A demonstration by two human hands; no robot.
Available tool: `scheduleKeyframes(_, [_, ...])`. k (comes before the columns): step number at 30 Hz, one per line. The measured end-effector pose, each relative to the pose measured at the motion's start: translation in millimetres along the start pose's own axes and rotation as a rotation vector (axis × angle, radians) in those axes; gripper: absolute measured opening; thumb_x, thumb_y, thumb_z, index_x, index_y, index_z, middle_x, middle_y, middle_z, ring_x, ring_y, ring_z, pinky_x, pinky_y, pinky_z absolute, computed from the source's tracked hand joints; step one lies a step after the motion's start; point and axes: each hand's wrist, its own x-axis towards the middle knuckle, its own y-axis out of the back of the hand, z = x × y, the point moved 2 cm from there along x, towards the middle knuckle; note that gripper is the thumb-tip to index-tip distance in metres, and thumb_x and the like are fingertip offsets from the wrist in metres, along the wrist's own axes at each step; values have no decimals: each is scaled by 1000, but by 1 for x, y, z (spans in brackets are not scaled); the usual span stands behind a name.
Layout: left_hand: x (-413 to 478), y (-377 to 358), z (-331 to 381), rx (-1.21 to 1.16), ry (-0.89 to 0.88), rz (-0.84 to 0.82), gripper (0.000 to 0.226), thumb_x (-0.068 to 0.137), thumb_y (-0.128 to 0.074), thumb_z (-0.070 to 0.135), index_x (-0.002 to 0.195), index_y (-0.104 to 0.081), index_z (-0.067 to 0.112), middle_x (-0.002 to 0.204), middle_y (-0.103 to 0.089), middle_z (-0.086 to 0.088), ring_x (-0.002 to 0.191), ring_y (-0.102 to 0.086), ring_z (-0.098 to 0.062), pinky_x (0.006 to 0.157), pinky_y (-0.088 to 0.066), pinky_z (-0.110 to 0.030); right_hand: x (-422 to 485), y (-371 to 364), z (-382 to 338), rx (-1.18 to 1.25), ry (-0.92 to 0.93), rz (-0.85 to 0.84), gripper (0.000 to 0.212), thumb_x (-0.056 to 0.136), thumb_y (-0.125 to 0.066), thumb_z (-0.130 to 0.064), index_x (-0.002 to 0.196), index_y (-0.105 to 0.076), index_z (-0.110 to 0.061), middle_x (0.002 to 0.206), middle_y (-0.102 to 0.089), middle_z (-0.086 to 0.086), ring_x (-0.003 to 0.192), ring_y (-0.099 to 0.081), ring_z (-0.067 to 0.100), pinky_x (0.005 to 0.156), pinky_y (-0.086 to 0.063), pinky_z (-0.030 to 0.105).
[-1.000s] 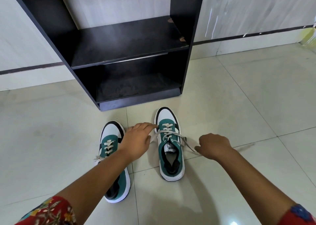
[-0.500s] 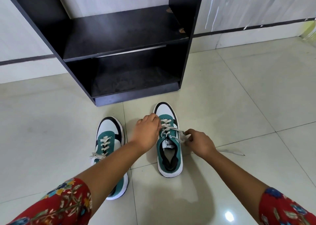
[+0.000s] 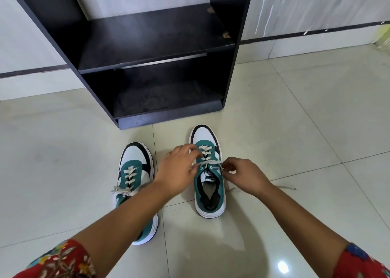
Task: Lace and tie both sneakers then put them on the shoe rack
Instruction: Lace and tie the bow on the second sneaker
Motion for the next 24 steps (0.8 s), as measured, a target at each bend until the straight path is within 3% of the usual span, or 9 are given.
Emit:
scheduleKeyframes(4, [4, -9, 2, 8, -56, 30, 17, 91, -49, 28, 104, -58, 23, 134, -48, 9, 127, -39, -12, 100, -31, -29, 1, 0, -3, -49, 13, 89, 14, 81, -60, -35, 89, -68, -26, 90, -73, -5, 87, -65, 19, 72, -50, 32])
scheduleKeyframes(7, [0, -7, -5, 28, -40, 87, 16, 93, -47, 29, 102, -57, 19, 121, -56, 5, 112, -50, -14, 93, -36, -30, -2, 4, 1, -47, -1, 95, 11, 81, -60, -33, 84, -68, -27, 88, -73, -6, 83, -65, 19, 69, -49, 31])
scheduleKeyframes(10, [-11, -3, -23, 101, 79, 121, 20, 93, -42, 26, 99, -55, 13, 103, -59, -3, 92, -55, -22, 80, -40, -33, -7, 12, 9, -36, -65, 91, 5, 75, -59, -29, 76, -64, -27, 80, -70, -6, 78, -63, 19, 64, -46, 30])
scheduleKeyframes(12, [-16, -6, -36, 75, 157, 61, 17, 89, -45, 23, 97, -54, 11, 101, -59, -5, 91, -55, -25, 78, -43, -36, -8, 11, 13, -13, -82, 47, 1, 72, -60, -28, 72, -61, -28, 75, -66, -8, 77, -62, 18, 66, -46, 31])
scheduleKeyframes(15, [-18, -10, -29, -142, 89, -44, 26, 86, -48, 18, 112, -46, 19, 107, -60, 2, 95, -54, -19, 85, -42, -34, -9, 2, 4, -15, 9, -23, 17, 75, -59, -26, 92, -59, -26, 80, -62, -13, 84, -63, 17, 73, -48, 32])
scheduleKeyframes(18, [-13, -11, -11, -191, 14, -35, 39, 90, -47, 24, 129, -40, 28, 103, -61, 8, 95, -53, -13, 91, -34, -31, -8, -1, -10, -23, 96, 49, 26, 78, -61, -34, 103, -57, -28, 85, -68, -12, 85, -62, 13, 74, -48, 31])
scheduleKeyframes(24, [-5, -12, -7, -30, -12, 116, 15, 90, -52, 30, 99, -60, 22, 105, -59, 3, 97, -56, -17, 93, -37, -34, -6, -8, -18, 35, 154, 96, 10, 80, -64, -32, 81, -59, -23, 85, -70, -6, 83, -64, 15, 74, -52, 37])
